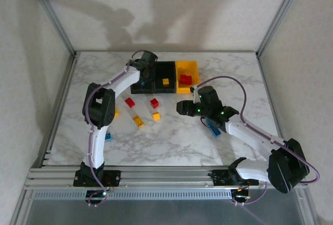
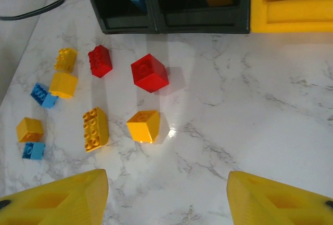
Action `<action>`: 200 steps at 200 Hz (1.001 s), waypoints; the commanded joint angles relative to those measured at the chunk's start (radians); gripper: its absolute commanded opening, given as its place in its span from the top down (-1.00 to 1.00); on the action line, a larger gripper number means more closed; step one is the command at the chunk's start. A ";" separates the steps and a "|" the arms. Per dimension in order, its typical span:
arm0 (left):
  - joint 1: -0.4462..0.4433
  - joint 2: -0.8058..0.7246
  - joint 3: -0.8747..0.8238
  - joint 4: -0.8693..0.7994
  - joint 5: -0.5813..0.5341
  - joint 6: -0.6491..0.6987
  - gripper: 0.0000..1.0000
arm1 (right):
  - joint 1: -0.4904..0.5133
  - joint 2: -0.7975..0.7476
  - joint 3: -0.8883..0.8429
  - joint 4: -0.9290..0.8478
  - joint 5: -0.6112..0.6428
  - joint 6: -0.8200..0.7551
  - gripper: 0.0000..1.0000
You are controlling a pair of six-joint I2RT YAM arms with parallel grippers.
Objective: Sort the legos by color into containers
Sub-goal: Place the lego in the container, then pick up the lego from the center of the table.
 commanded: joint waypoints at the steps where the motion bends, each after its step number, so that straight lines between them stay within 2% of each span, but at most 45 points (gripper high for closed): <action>1: -0.010 -0.172 -0.067 0.017 0.036 0.011 -0.04 | 0.006 -0.022 0.057 -0.056 0.074 0.008 -0.24; 35: -0.026 -0.386 -0.257 0.095 0.113 0.005 -0.12 | 0.007 -0.006 0.095 -0.134 0.151 0.033 -0.23; 94: -0.033 -0.766 -0.635 0.202 0.225 -0.051 -0.18 | 0.043 0.083 0.146 -0.161 0.177 0.052 -0.22; 114: -0.033 -0.885 -0.755 0.206 0.219 -0.090 -0.18 | 0.063 0.157 0.190 -0.144 0.177 0.046 -0.23; 132: -0.033 -0.967 -0.838 0.185 0.205 -0.126 -0.18 | 0.120 0.235 0.247 -0.128 0.180 0.033 -0.24; 200: -0.033 -1.174 -1.076 0.177 0.243 -0.271 -0.22 | 0.171 0.567 0.485 -0.100 0.143 -0.018 -0.24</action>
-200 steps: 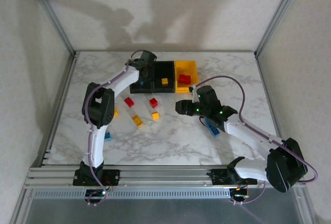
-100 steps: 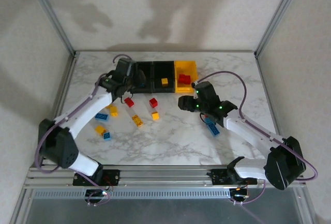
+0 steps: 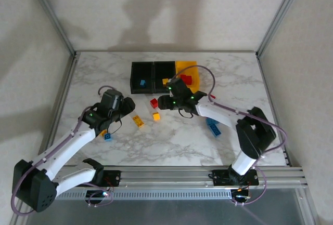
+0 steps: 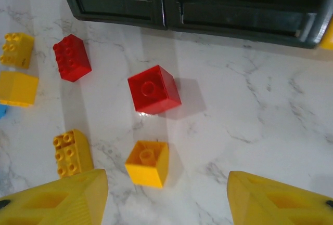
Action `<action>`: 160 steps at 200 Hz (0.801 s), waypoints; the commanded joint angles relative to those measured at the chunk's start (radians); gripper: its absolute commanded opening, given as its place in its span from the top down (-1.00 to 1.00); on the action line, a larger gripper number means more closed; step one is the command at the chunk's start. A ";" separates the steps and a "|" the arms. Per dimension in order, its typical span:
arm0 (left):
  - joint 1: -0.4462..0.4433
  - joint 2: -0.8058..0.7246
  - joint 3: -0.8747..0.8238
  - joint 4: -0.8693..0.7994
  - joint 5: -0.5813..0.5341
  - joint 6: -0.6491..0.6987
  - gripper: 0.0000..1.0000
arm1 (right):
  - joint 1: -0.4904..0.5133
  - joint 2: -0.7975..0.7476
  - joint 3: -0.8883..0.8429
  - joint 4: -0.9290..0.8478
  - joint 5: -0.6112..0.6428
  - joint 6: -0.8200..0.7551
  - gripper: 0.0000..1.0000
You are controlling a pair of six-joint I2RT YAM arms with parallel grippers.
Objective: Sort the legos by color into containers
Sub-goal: Pick up the lego from the center of the table.
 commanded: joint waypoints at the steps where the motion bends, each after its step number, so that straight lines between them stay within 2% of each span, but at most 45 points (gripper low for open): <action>1: -0.003 -0.055 -0.040 -0.007 0.027 -0.073 -0.22 | 0.013 0.087 0.086 0.007 -0.015 -0.033 -0.24; 48: -0.003 -0.110 -0.041 -0.061 0.006 -0.081 -0.23 | 0.017 0.238 0.220 -0.036 -0.006 -0.079 -0.24; 160: -0.003 -0.108 -0.050 -0.062 0.017 -0.095 -0.23 | 0.019 0.402 0.365 -0.094 0.017 -0.122 -0.21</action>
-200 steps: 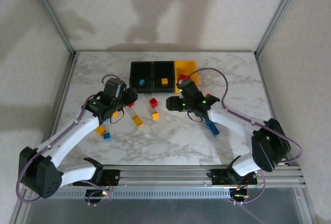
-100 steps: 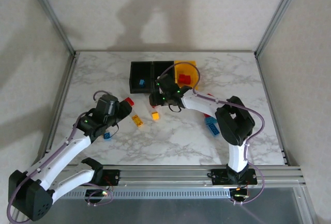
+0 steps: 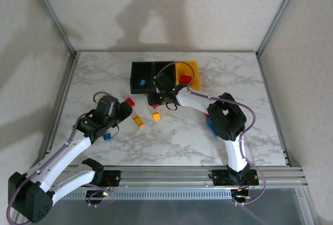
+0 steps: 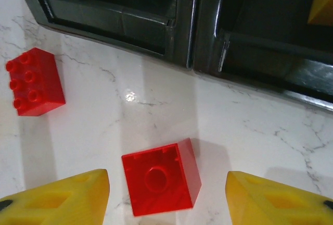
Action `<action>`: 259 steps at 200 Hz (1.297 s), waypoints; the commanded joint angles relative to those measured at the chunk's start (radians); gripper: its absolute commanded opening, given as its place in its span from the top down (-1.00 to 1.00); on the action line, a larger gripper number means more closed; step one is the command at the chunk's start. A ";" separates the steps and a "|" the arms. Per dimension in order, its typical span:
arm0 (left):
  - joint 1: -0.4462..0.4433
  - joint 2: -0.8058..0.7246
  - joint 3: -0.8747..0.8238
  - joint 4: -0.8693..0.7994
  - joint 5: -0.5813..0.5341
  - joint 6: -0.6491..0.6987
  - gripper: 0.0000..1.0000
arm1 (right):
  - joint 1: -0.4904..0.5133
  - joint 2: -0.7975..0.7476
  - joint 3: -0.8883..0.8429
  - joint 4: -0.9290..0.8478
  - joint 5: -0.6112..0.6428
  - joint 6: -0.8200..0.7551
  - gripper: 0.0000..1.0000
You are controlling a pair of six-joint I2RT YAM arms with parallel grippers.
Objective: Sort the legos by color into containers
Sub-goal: Pick up the lego from the center of the table, then place the lego in the container.
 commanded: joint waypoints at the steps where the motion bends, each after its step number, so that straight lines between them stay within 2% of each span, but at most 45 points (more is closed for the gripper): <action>1: -0.003 -0.006 -0.007 -0.013 0.004 -0.017 -0.23 | 0.011 0.057 0.062 -0.047 0.015 -0.033 -0.21; 38: -0.003 -0.002 -0.014 -0.006 0.010 -0.020 -0.23 | 0.018 0.104 0.116 -0.068 0.015 -0.046 -0.09; 88: -0.003 0.005 -0.010 0.001 0.010 -0.016 -0.23 | 0.019 0.117 0.132 -0.093 0.013 -0.060 0.31; 110: -0.003 0.012 -0.010 0.010 0.012 -0.017 -0.23 | 0.020 0.076 0.111 -0.096 0.031 -0.067 0.40; 153: -0.005 0.029 -0.010 0.033 0.024 -0.018 -0.22 | 0.014 -0.056 0.044 -0.104 0.079 -0.071 0.41; 191: -0.016 0.063 -0.010 0.073 0.053 -0.006 -0.22 | -0.032 -0.173 -0.016 -0.122 0.106 -0.068 0.40; 221: -0.039 0.091 0.005 0.086 0.048 -0.006 -0.22 | -0.113 -0.238 -0.048 -0.131 0.116 -0.065 0.40; 259: -0.057 0.099 0.015 0.096 0.034 -0.012 -0.23 | -0.242 -0.229 -0.031 -0.128 0.119 -0.063 0.39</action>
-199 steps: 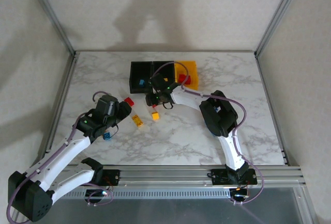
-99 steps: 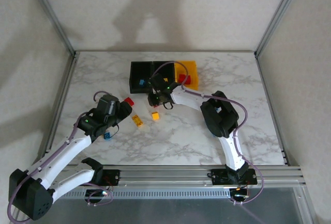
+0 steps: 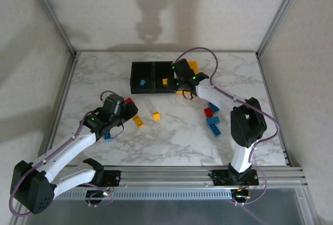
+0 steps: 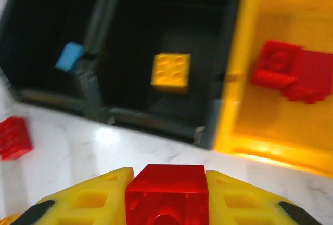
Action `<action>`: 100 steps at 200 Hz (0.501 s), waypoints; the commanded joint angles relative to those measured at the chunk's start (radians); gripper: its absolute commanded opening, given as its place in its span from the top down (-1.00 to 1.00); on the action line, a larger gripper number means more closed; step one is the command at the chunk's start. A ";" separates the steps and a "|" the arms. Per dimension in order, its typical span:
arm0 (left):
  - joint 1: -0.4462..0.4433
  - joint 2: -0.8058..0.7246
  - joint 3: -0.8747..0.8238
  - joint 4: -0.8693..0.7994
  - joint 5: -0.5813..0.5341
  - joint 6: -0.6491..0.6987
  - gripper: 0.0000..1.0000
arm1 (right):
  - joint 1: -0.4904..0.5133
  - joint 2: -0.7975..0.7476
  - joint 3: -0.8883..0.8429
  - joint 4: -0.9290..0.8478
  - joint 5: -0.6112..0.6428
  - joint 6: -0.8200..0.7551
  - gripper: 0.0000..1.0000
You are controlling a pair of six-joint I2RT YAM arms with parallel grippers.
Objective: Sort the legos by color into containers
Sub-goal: Place the lego in the container.
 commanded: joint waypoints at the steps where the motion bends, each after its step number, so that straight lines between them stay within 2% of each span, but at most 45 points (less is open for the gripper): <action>1: -0.013 0.004 0.016 0.017 0.000 -0.009 -0.22 | -0.064 0.004 -0.005 -0.016 0.026 -0.003 0.39; 38: -0.017 0.011 0.015 0.012 -0.009 -0.013 -0.23 | -0.134 0.096 0.059 -0.005 0.016 0.003 0.39; 82: -0.020 0.020 0.019 0.010 -0.013 -0.015 -0.23 | -0.158 0.210 0.154 -0.009 -0.002 0.009 0.35; 100: -0.020 0.018 0.019 0.007 -0.016 -0.014 -0.23 | -0.162 0.235 0.178 -0.015 -0.001 0.013 0.21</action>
